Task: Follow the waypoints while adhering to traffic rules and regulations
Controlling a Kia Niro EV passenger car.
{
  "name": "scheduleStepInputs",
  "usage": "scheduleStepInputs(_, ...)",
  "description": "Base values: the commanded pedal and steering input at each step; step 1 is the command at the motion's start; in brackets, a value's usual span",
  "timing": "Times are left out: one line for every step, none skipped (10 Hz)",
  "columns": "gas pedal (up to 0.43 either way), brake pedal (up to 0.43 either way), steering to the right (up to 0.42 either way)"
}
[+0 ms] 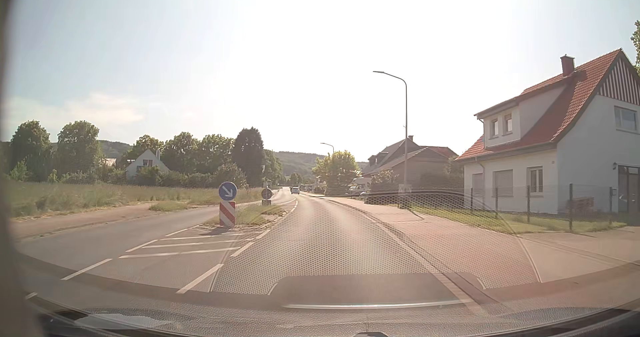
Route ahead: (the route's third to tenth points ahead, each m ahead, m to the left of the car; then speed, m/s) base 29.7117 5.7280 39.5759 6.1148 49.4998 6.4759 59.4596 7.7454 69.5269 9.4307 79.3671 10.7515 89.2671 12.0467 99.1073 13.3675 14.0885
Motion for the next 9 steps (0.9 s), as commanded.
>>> scheduleStepInputs(0.15, 0.0, -0.017)
scheduleStepInputs(0.138, 0.0, -0.017)
scheduleStepInputs(0.138, 0.0, -0.017)
scheduleStepInputs(0.138, 0.0, -0.017)
scheduleStepInputs(0.138, 0.0, -0.017)
scheduleStepInputs(0.138, 0.0, -0.017)
scheduleStepInputs(0.138, 0.0, -0.017)
scheduleStepInputs(0.15, 0.0, -0.016)
scheduleStepInputs(0.157, 0.0, -0.014)
